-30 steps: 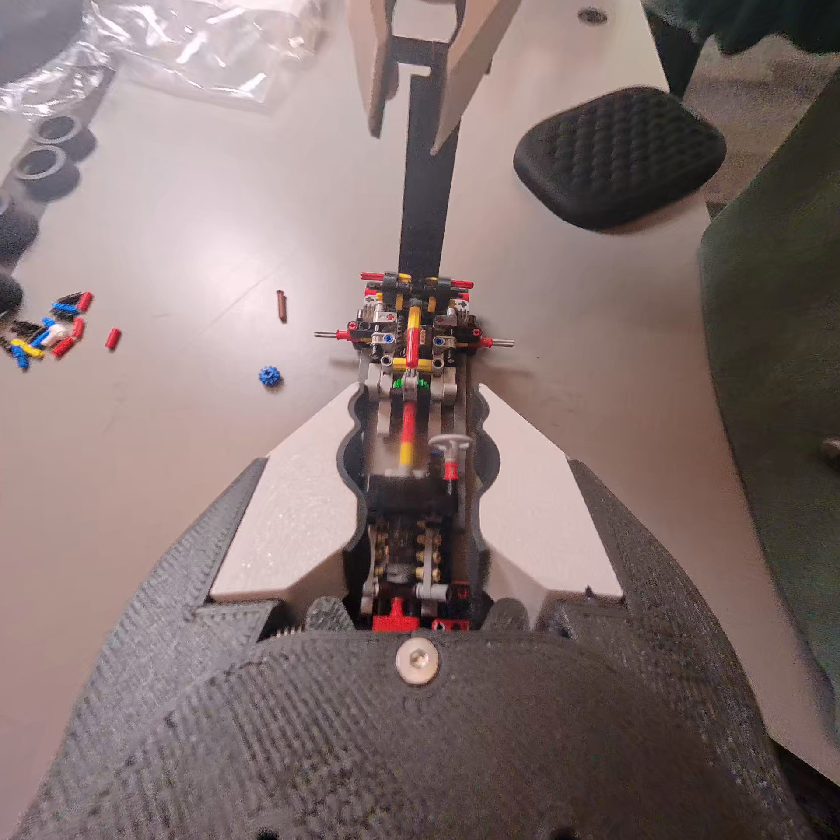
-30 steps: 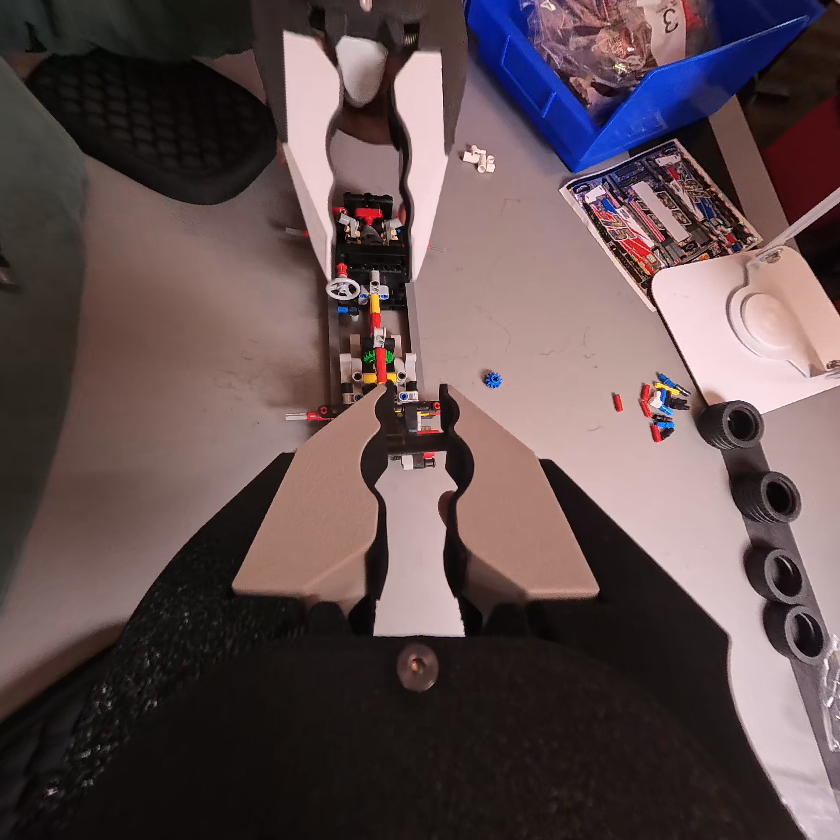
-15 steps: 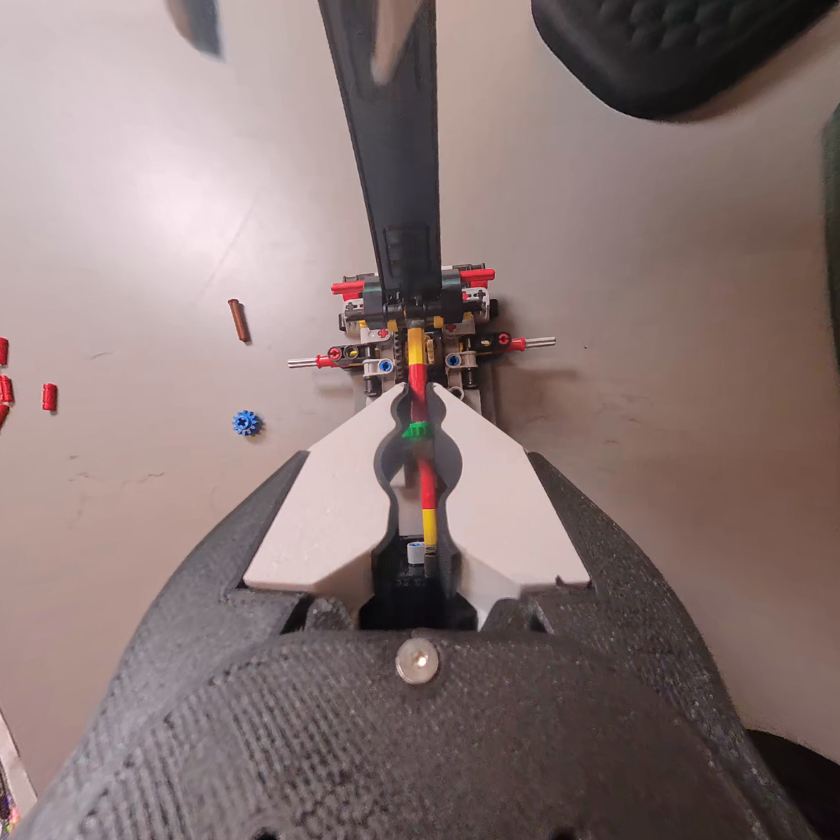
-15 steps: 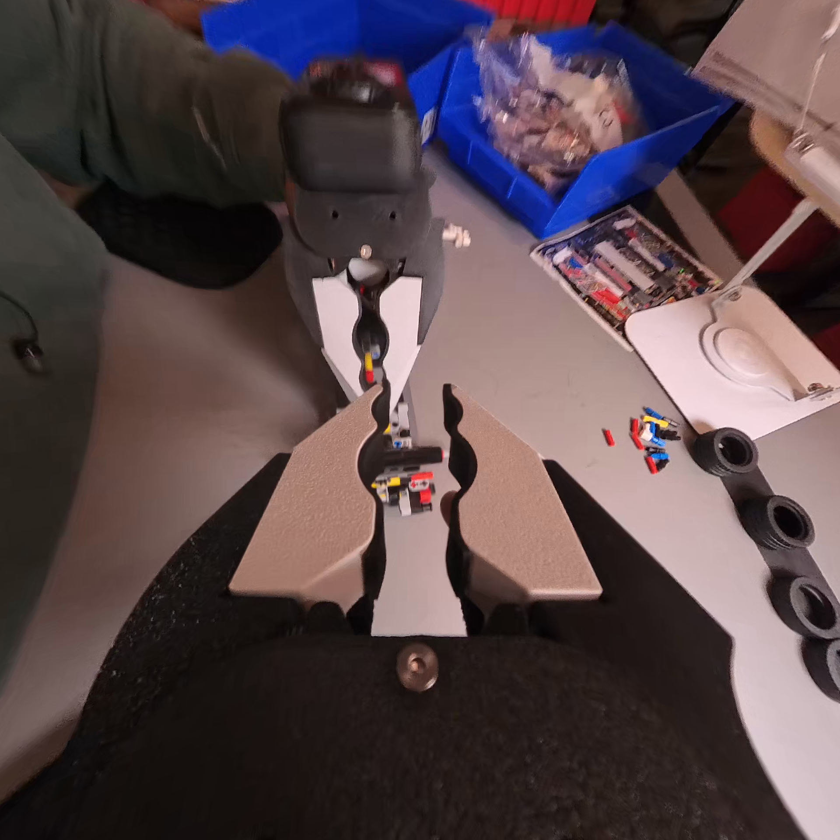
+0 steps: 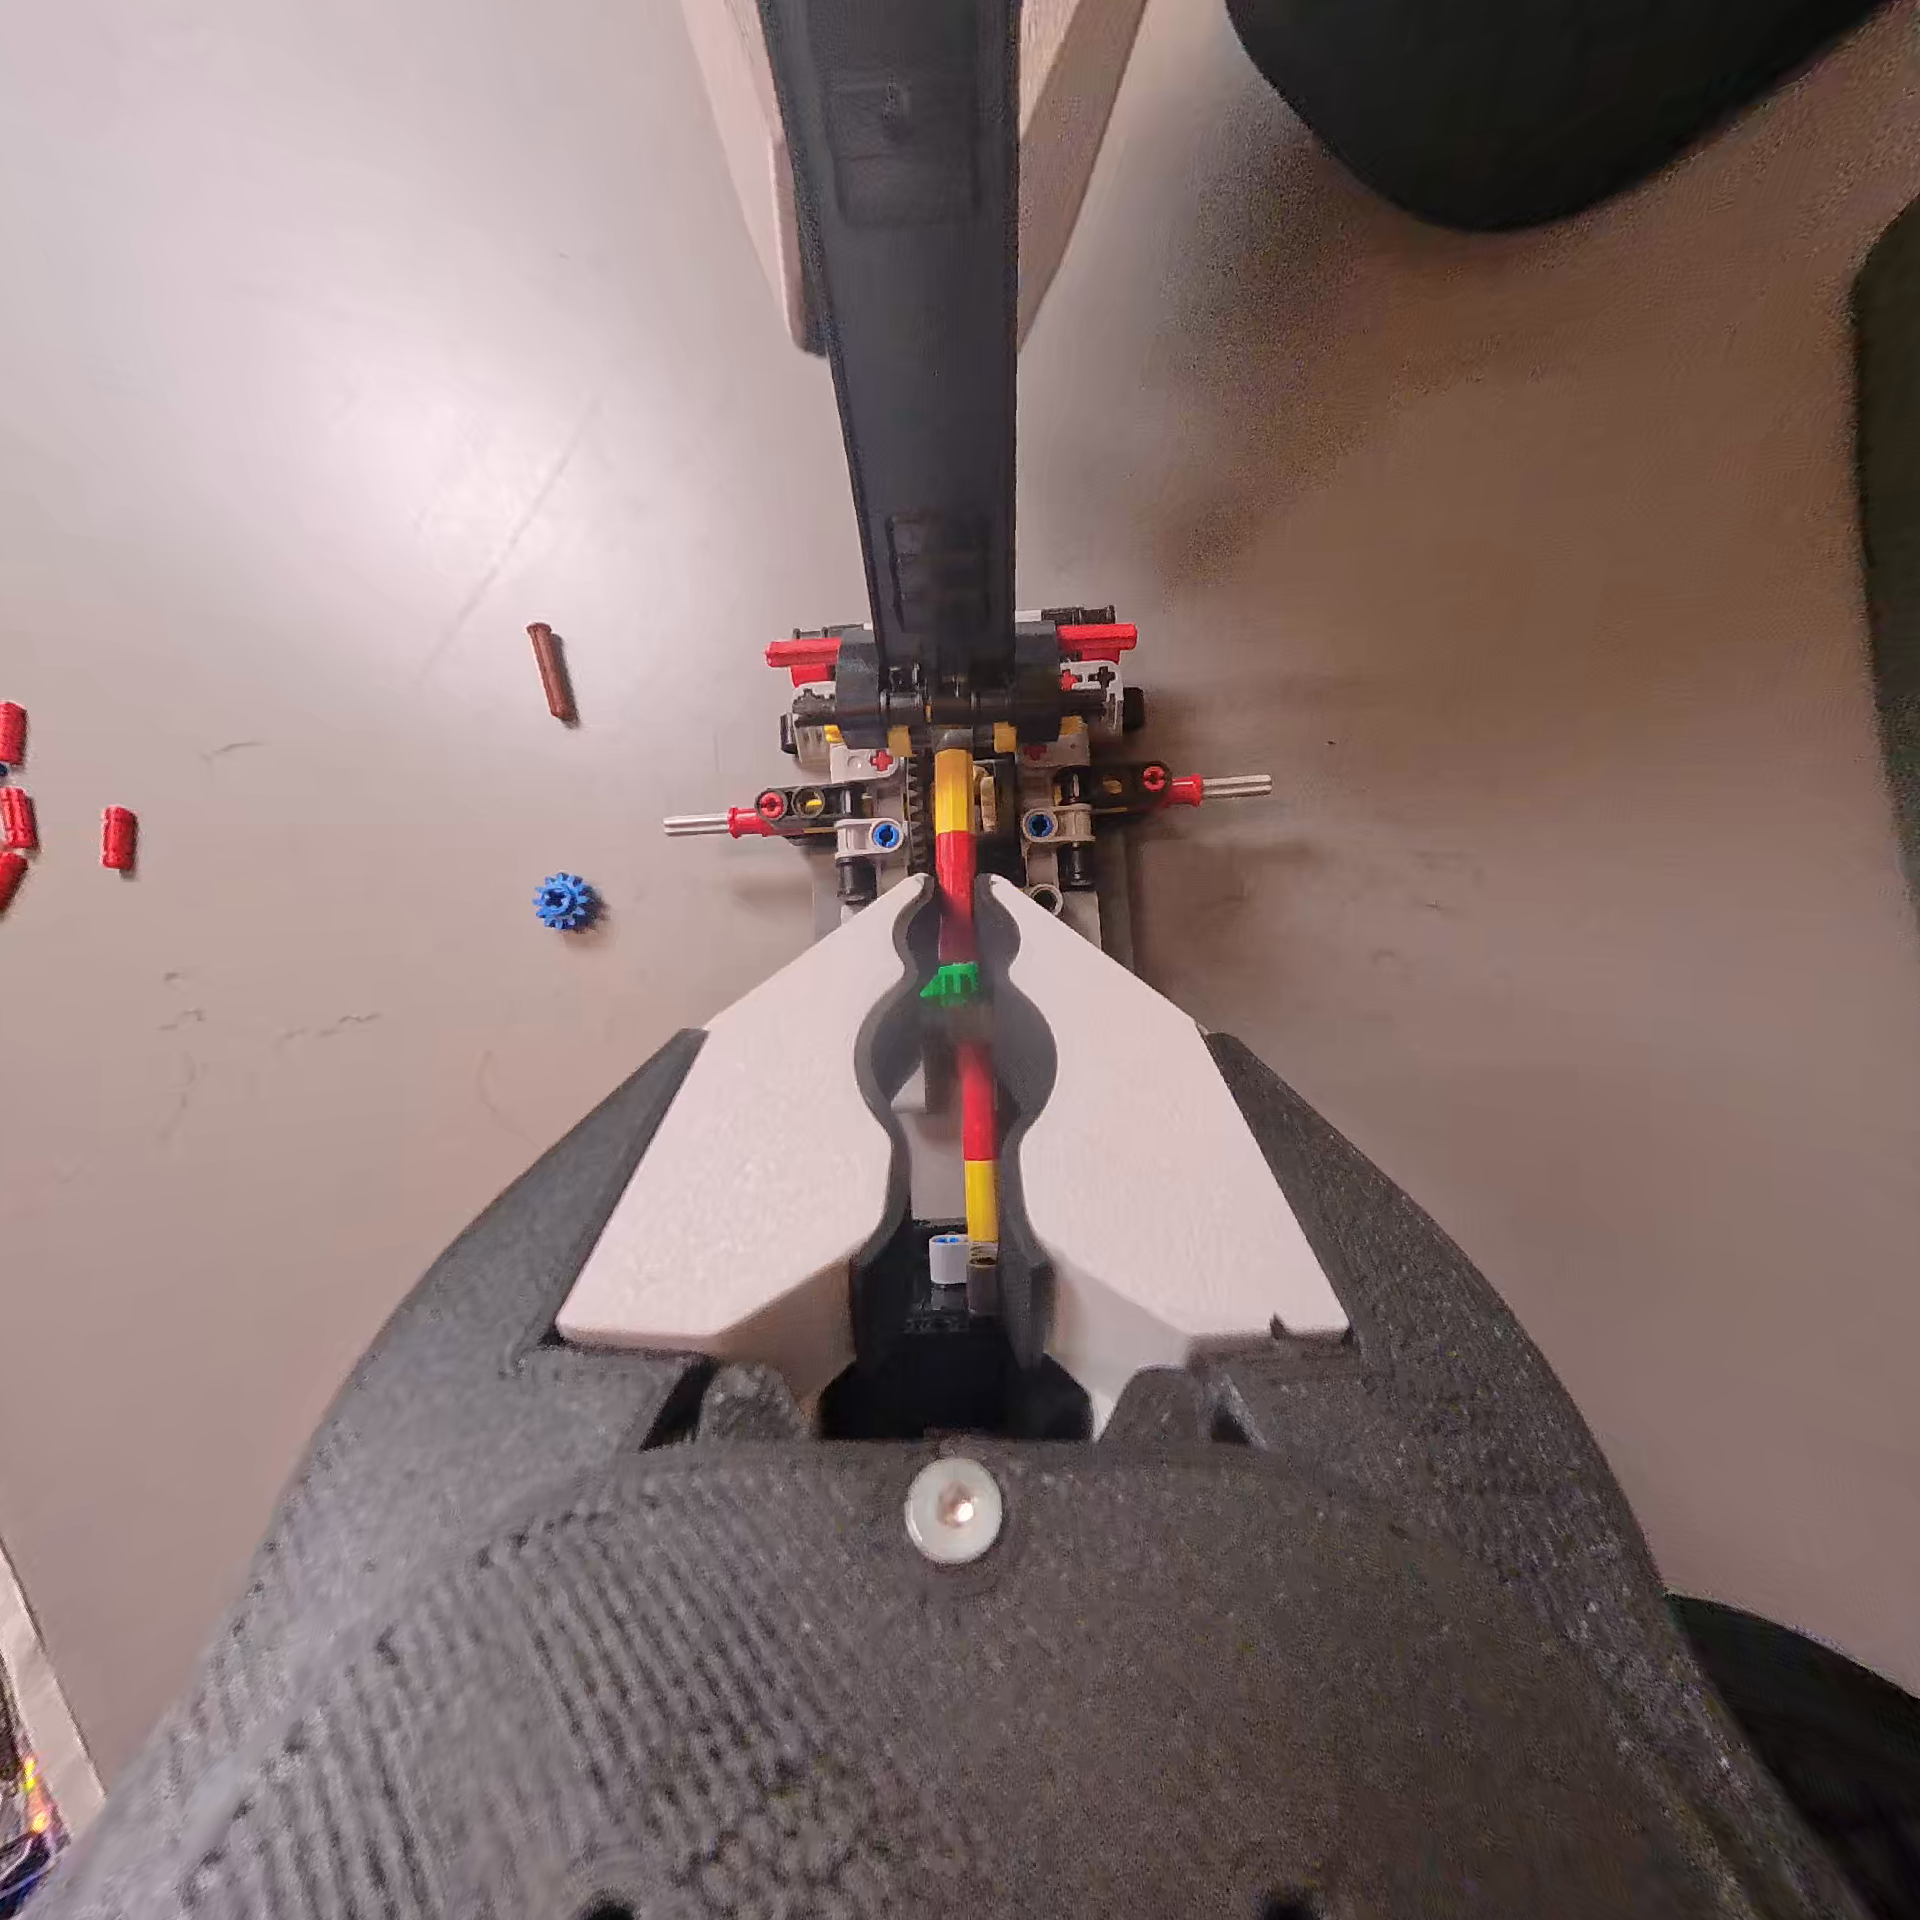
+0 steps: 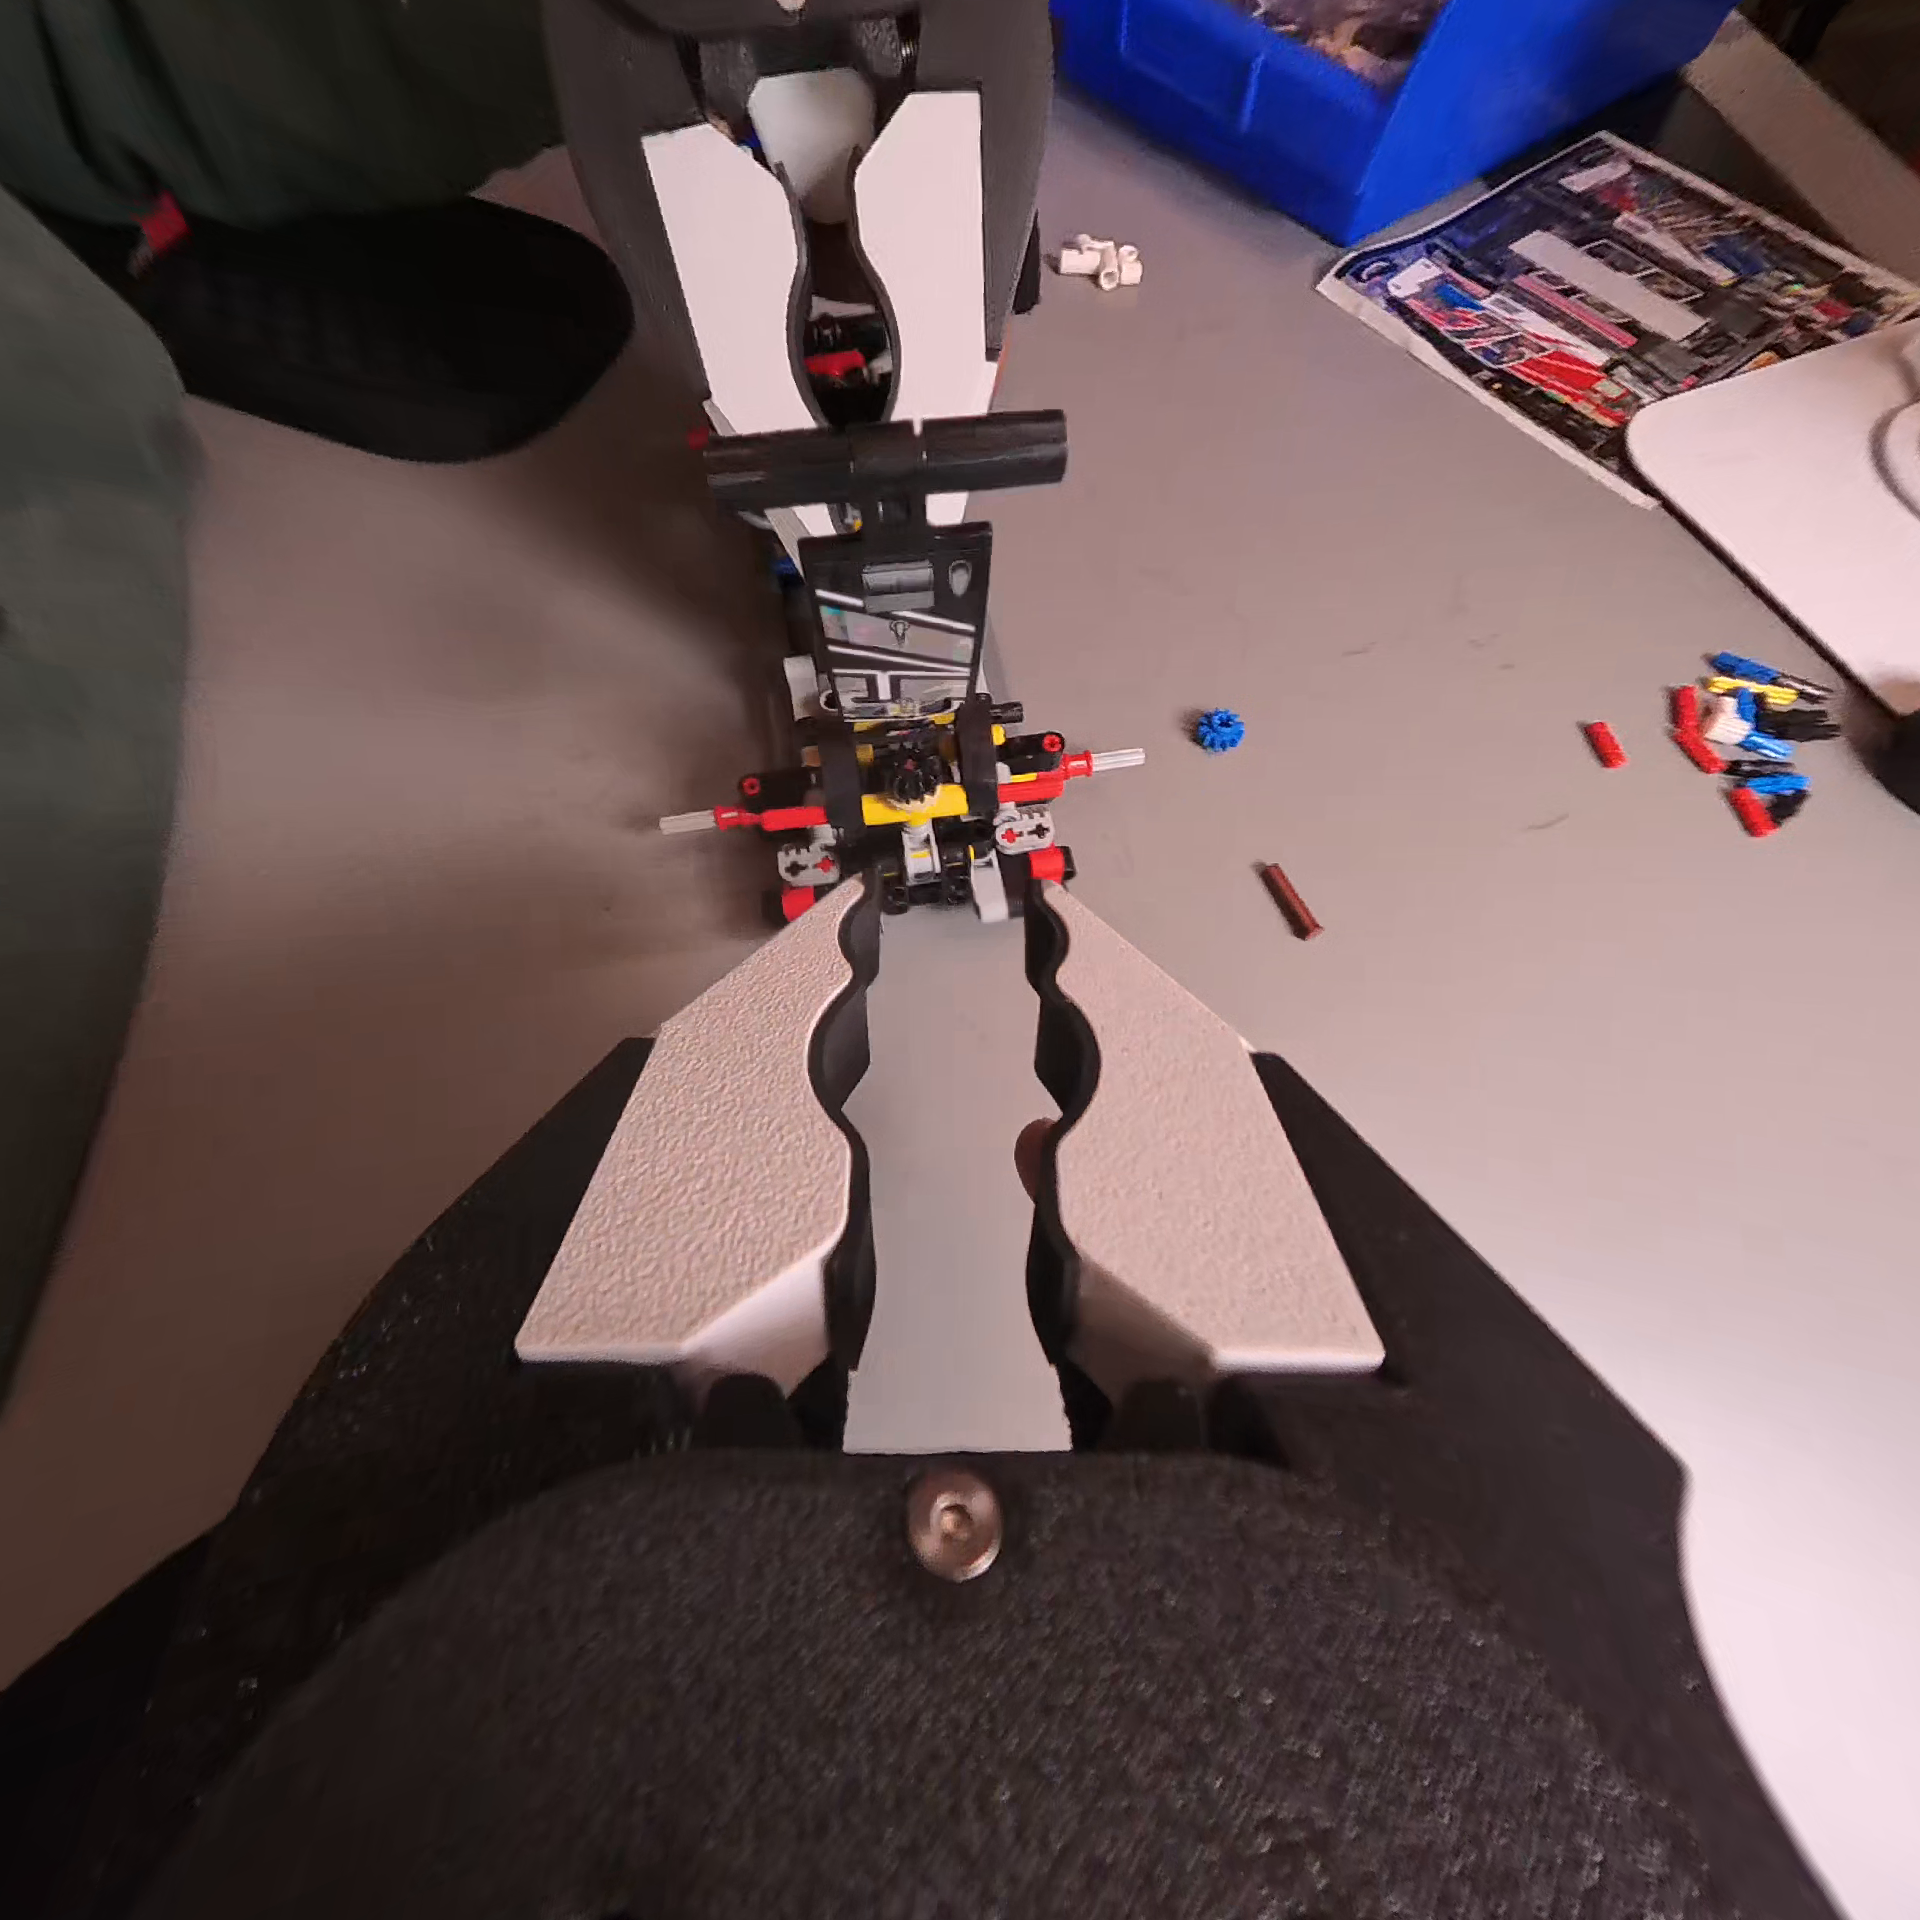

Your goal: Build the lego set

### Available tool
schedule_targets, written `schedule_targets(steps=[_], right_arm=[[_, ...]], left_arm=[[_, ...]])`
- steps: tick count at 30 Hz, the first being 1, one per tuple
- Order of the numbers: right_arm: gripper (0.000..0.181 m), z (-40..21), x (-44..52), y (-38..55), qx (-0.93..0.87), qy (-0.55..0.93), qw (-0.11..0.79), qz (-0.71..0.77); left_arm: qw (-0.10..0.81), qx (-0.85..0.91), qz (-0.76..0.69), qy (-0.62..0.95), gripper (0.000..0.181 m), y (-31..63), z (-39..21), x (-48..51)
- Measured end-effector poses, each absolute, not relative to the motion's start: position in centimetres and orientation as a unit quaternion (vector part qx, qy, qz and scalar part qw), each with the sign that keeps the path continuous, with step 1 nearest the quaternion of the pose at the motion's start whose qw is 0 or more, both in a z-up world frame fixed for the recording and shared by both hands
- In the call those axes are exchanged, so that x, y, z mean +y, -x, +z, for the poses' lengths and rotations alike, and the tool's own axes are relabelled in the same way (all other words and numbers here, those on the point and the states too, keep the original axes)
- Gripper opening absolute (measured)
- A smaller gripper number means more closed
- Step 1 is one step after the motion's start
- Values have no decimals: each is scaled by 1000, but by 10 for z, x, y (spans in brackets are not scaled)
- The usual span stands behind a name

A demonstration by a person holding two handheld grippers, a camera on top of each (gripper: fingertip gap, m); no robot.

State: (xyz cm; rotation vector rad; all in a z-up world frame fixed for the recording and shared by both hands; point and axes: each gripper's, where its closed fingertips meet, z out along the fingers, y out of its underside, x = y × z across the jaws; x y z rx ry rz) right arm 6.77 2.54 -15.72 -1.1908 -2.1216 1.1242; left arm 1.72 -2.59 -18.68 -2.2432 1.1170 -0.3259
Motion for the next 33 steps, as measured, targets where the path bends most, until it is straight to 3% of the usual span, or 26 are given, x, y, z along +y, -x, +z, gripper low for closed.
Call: schedule_targets(steps=[7, 17, 27, 33], right_arm=[[22, -158, -44, -85, -822, 365, 167, 405], [16, -169, -52, -32, -796, 416, 355, 258], [7, -176, -37, -10, -810, 412, 414, 53], [14, -182, -25, -10, -818, 406, 407, -21]], left_arm=[[308, 413, -124, 848, 4, -15, -186, -27], [307, 411, -136, 848, 4, -15, -187, -27], [294, 412, -160, 848, 4, -13, -186, -27], [285, 413, -174, 848, 4, -11, -187, -27]])
